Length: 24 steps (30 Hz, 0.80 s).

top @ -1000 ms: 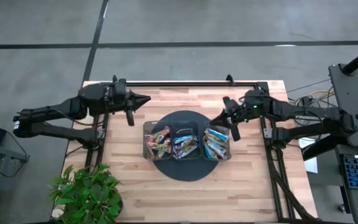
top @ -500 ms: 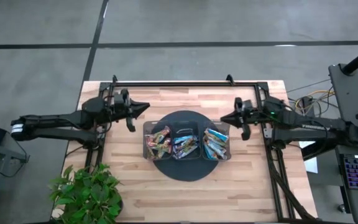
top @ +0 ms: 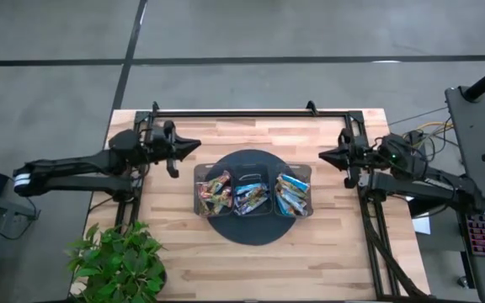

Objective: Pick and place Granola Bars by type
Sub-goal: Return to Home Position

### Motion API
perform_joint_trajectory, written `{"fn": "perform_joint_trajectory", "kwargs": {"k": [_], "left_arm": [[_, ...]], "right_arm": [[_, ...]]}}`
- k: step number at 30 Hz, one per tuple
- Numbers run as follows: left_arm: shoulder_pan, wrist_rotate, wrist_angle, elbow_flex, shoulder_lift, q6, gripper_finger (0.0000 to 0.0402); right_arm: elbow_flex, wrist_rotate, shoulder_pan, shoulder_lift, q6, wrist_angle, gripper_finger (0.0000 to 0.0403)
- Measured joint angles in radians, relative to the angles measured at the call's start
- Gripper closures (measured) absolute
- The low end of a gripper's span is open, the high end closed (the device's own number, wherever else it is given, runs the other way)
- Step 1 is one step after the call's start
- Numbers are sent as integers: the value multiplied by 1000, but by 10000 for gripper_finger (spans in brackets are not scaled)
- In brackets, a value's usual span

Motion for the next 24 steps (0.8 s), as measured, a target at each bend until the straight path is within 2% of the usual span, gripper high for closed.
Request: {"fn": "perform_joint_trajectory", "kwargs": {"k": [7,14,18,24], "left_arm": [[42,0,15,-28,40,58,401],[48,-11,17,-46,-17,72,401],[48,-12,14,-47,-39,67,401],[49,-16,14,-48,-20,37,401]], "right_arm": [[-40,96,0,-129,-60,-5,395],[-81,135,1,-333,-62,-30,395],[-73,142,1,-333,-39,-87,395],[-117,116,2,-340,-16,-50,395]]}}
